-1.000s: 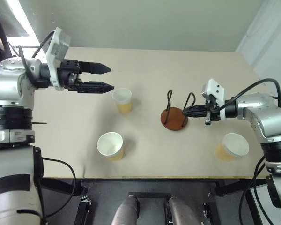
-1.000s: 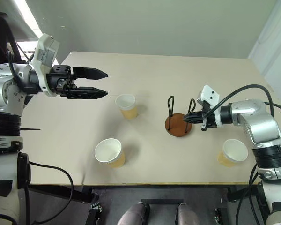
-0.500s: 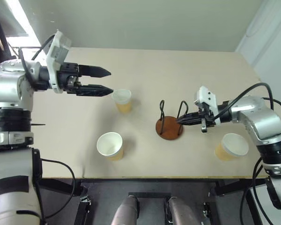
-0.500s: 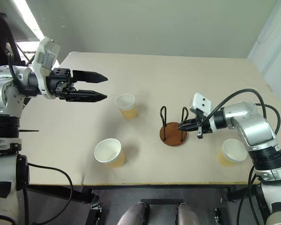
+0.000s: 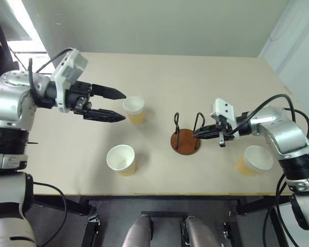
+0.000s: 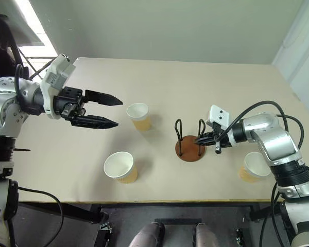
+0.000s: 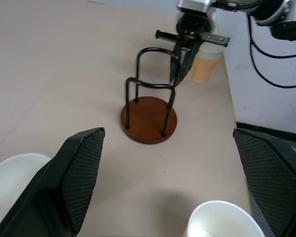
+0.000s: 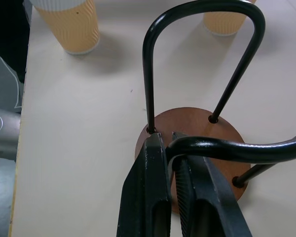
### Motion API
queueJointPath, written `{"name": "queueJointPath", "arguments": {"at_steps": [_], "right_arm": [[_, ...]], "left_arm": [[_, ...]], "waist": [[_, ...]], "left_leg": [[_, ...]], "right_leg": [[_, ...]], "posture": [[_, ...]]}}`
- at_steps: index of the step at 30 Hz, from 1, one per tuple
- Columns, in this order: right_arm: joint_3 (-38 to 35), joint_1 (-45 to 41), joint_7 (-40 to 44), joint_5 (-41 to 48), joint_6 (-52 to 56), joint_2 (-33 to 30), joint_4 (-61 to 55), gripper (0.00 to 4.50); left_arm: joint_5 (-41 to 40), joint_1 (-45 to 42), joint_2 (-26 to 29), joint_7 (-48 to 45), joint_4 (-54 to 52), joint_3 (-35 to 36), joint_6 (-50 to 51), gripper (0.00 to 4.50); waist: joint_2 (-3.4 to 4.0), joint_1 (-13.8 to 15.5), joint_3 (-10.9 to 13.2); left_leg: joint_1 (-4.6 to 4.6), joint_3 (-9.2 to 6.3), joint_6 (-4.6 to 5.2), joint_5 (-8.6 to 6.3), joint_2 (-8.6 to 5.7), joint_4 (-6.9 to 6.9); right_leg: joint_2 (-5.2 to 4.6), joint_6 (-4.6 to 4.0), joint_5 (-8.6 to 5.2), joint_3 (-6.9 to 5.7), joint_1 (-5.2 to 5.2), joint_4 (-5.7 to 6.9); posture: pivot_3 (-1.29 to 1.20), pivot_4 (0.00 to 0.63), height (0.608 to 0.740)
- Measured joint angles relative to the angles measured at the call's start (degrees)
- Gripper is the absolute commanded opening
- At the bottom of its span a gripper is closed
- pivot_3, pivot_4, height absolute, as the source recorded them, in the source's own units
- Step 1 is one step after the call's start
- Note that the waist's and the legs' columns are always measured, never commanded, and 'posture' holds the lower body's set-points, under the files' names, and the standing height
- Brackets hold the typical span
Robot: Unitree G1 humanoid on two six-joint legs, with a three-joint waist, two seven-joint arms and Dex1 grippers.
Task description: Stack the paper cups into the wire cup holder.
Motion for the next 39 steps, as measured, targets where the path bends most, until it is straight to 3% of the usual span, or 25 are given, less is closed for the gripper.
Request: {"name": "queueJointPath", "arguments": {"at_steps": [7,11,19,29,39], "right_arm": [[0.8,-1.6,0.1,-1.5,-1.7,0.2,1.9,0.03],[1.1,-2.5,0.3,-2.6,-2.8,0.3,3.9,1.02],[2.0,-2.8,2.1,-3.8,-4.6,0.1,4.8,3.87],[1.8,-2.6,2.1,-3.2,-3.9,-0.4,4.2,3.87],[-5.8,0.6,2.0,1.3,2.9,-8.2,-0.8,3.87]], "left_arm": [[-0.1,0.4,0.0,0.0,-0.1,-0.4,0.1,4.5],[-0.1,0.4,-0.2,0.0,-0.1,-0.4,0.1,4.5],[0.1,0.4,-0.7,-0.1,-0.1,-0.4,0.2,4.5],[0.4,0.0,-2.3,-0.1,0.4,-0.2,0.3,4.5],[0.9,-1.3,-4.0,0.3,1.8,1.7,0.4,4.5]], "waist": [[0.0,0.0,0.0],[0.0,0.0,0.0],[0.0,0.0,0.0],[0.0,0.0,0.0],[0.0,0.2,0.0]], "left_leg": [[-0.01,-0.01,-0.01,0.0,0.0,0.0],[-0.01,-0.01,-0.01,0.0,0.0,0.0],[-0.02,-0.01,-0.01,0.0,0.0,0.0],[-0.02,-0.01,-0.01,0.0,0.0,0.0],[-0.03,0.0,-0.01,0.0,0.0,0.0]], "right_leg": [[0.0,-0.01,0.0,0.0,0.0,-0.01],[0.0,-0.01,0.0,0.0,-0.01,0.0],[0.0,-0.03,-0.01,0.0,-0.01,0.0],[0.0,-0.03,0.0,0.0,0.0,-0.01],[0.0,-0.03,0.0,0.0,0.01,-0.04]], "posture": [[0.0,0.15,0.74],[0.0,0.15,0.74],[0.0,0.15,0.74],[0.0,0.15,0.74],[0.0,0.15,0.74]]}}
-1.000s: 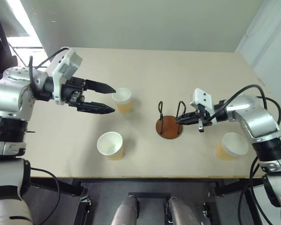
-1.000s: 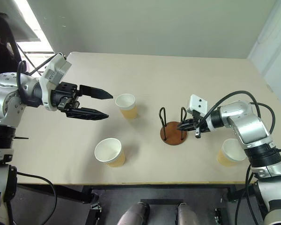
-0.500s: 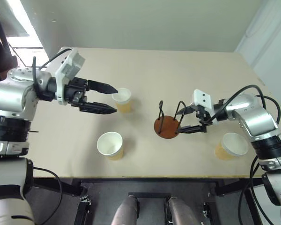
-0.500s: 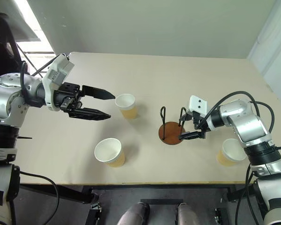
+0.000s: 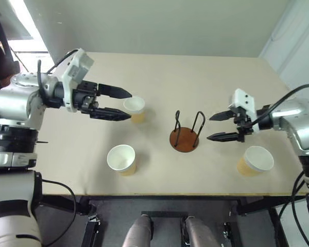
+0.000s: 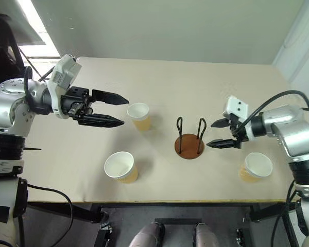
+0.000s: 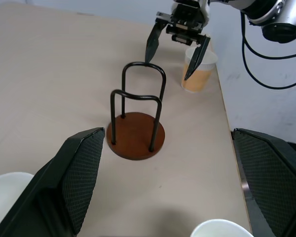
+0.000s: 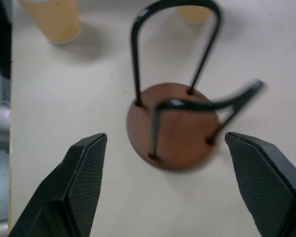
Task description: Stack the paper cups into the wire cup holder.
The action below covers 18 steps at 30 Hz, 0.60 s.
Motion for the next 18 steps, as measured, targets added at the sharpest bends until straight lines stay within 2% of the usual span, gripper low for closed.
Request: {"name": "queueJointPath", "arguments": {"at_steps": [4,9,14,18], "right_arm": [[-2.6,1.0,-1.0,1.4,1.7,-1.7,-1.6,3.87],[-8.3,-1.9,-4.6,5.2,5.3,-2.2,-4.7,3.87],[-11.7,-4.6,-7.5,9.2,8.9,-2.5,-8.7,3.87],[-11.9,-4.7,-8.6,10.2,9.8,-3.8,-9.0,3.87]], "left_arm": [[1.9,-1.0,-1.0,0.4,1.6,0.0,-0.3,4.5],[7.2,-5.7,-4.4,5.3,7.4,0.1,-7.1,4.5],[13.6,-9.9,-7.0,10.8,14.9,0.2,-17.1,4.5],[21.6,-12.7,-6.6,11.8,20.6,-2.5,-27.5,4.5]], "waist": [[0.0,0.0,0.0],[0.0,0.1,0.0],[0.0,0.0,0.0],[0.0,0.0,0.0]], "left_leg": [[0.0,0.0,-0.02,0.03,0.0,0.01],[-0.01,-0.01,0.01,0.07,-0.02,0.04],[-0.02,-0.01,0.03,0.06,-0.01,0.01],[-0.07,0.01,0.07,0.03,-0.04,-0.01]], "right_leg": [[0.0,0.0,0.0,0.01,0.0,0.03],[0.0,0.01,0.01,0.01,0.01,0.02],[0.0,0.05,-0.01,0.02,0.01,-0.03],[0.0,0.1,-0.03,0.02,-0.01,-0.09]], "posture": [[0.0,0.15,0.74],[0.0,0.15,0.74],[0.0,0.15,0.74],[0.0,0.15,0.74]]}}
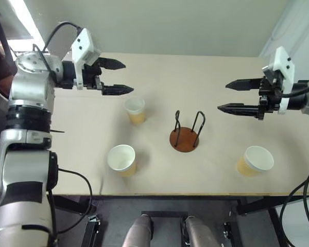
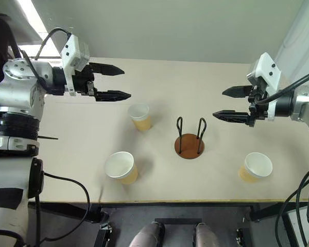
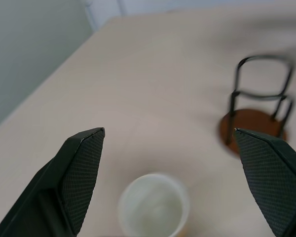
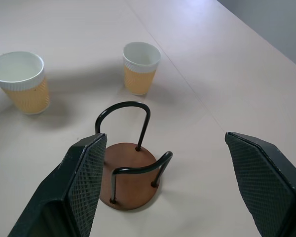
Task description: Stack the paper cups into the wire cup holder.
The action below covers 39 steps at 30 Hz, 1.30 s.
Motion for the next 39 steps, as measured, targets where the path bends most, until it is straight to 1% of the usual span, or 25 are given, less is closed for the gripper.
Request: {"name": "queueJointPath", "arguments": {"at_steps": [3,6,10,13,20,25,32,39], "right_arm": [[0.0,0.0,0.0,0.1,0.0,-1.0,0.4,3.87],[0.0,0.0,0.0,0.2,-0.1,-1.7,0.8,3.87],[0.0,0.0,0.1,0.2,-0.4,-2.1,1.2,3.87],[0.1,-0.2,0.2,0.3,-0.6,-2.1,1.5,3.87],[0.3,-0.4,0.8,0.5,-0.6,-2.4,1.6,3.87],[0.3,-0.9,1.4,0.5,-0.6,-2.6,1.6,3.87],[0.3,-0.9,1.5,0.5,-0.6,-2.7,1.6,3.87],[0.4,-0.9,1.5,0.5,-0.6,-2.8,1.6,3.87]], "left_arm": [[5.6,-0.6,0.8,-0.9,2.1,-3.0,-7.7,4.5],[9.9,-0.7,2.4,-4.5,2.2,-6.1,-13.6,4.5],[13.1,-1.0,3.3,-7.3,2.2,-7.7,-17.6,4.5],[17.1,-1.7,3.2,-6.7,3.3,-9.5,-21.1,4.5],[21.4,-1.9,0.4,-5.0,7.3,-11.1,-22.9,4.5],[22.8,-2.1,-1.3,-3.9,9.1,-11.2,-23.8,4.5],[24.4,-2.1,-2.8,-2.1,11.9,-11.5,-25.0,4.5],[28.0,-2.8,-4.7,2.8,17.6,-13.0,-28.3,4.5]], "waist": [[0.0,0.0,0.0],[0.0,0.0,0.0],[0.0,0.1,0.0],[0.0,0.1,0.0],[0.0,0.1,0.0],[0.0,0.1,0.0],[0.0,0.0,0.0],[0.0,0.1,0.0]], "left_leg": [[-0.02,-0.01,0.03,-0.02,-0.01,0.0],[-0.07,-0.01,0.04,-0.02,-0.02,0.0],[-0.08,-0.05,0.04,-0.02,0.01,0.0],[-0.08,-0.04,0.04,-0.03,0.0,0.03],[-0.13,-0.02,0.07,-0.04,-0.02,0.06],[-0.17,-0.04,0.09,-0.06,-0.01,0.08],[-0.19,0.0,0.09,-0.06,-0.03,0.15],[-0.27,-0.02,0.17,-0.1,-0.03,0.39]], "right_leg": [[0.0,0.03,-0.01,0.0,-0.01,0.0],[-0.01,0.04,-0.01,0.0,-0.06,0.0],[-0.01,0.06,0.01,-0.01,-0.07,0.02],[-0.03,0.06,0.01,0.0,-0.07,0.03],[-0.03,0.09,0.03,-0.01,-0.1,0.03],[-0.03,0.47,0.26,-0.01,-0.13,0.03],[-0.01,0.46,0.25,-0.02,-0.14,0.04],[-0.02,0.47,0.27,0.0,-0.14,0.07]], "posture": [[0.0,0.15,0.74],[0.0,0.15,0.74],[0.0,0.15,0.74],[0.0,0.15,0.74],[0.0,0.15,0.74],[0.0,0.15,0.74],[0.0,0.15,0.74],[0.0,0.15,0.74]]}}
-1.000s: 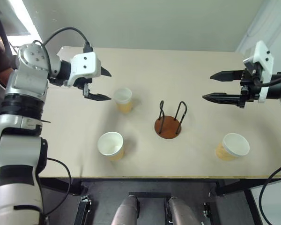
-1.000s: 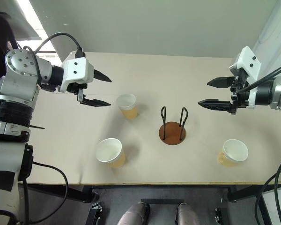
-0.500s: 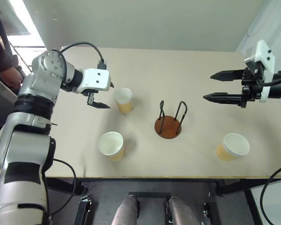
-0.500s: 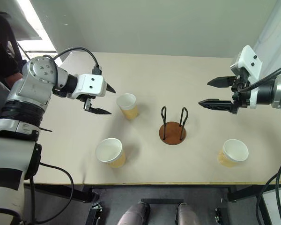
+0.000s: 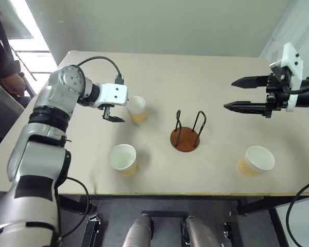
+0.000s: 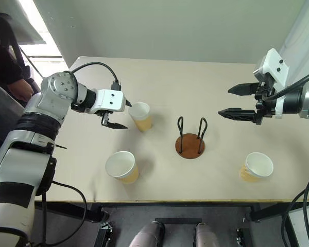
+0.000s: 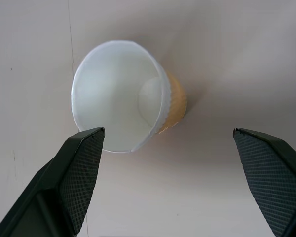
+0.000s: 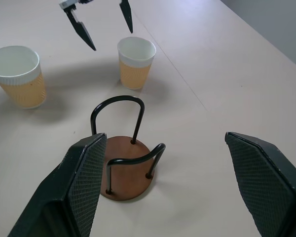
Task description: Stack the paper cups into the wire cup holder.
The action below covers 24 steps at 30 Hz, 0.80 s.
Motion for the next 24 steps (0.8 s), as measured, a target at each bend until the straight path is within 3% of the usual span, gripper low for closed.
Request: {"name": "queueJointPath", "arguments": {"at_steps": [2,5,16,24], "right_arm": [[0.0,0.0,0.0,0.0,0.0,0.0,0.0,3.87],[0.0,0.2,0.5,0.0,-1.5,-0.1,-0.2,3.91],[-1.6,5.8,3.8,4.0,-6.5,-0.7,-4.3,3.91],[-2.2,5.7,3.5,5.1,-6.4,-1.6,-4.4,3.91]], "left_arm": [[1.5,-0.3,-0.6,2.6,2.6,-0.6,-1.2,4.5],[2.6,-0.4,-2.2,5.5,5.6,-1.0,-2.2,3.88],[3.1,-1.2,-4.4,3.6,10.0,-0.4,-3.2,0.03],[-2.4,-7.7,-3.8,-9.2,9.9,3.2,1.0,0.03]], "waist": [[0.0,0.0,0.0],[0.0,0.1,0.0],[0.0,0.2,0.0],[-0.01,0.2,0.0]], "left_leg": [[0.0,0.03,0.03,-0.02,-0.02,0.06],[-0.04,0.02,0.03,-0.02,-0.06,0.13],[-0.1,0.11,0.1,-0.05,-0.14,0.21],[-0.15,0.06,0.17,-0.03,-0.19,0.31]], "right_leg": [[0.01,-0.01,-0.01,-0.01,0.01,0.01],[-0.01,-0.02,0.0,0.0,0.01,0.01],[0.03,0.15,0.09,0.03,0.02,-0.02],[-0.09,-0.02,-0.02,0.11,0.04,-0.03]], "posture": [[0.0,0.15,0.74],[0.0,0.15,0.74],[0.0,0.15,0.74],[0.0,0.15,0.74]]}}
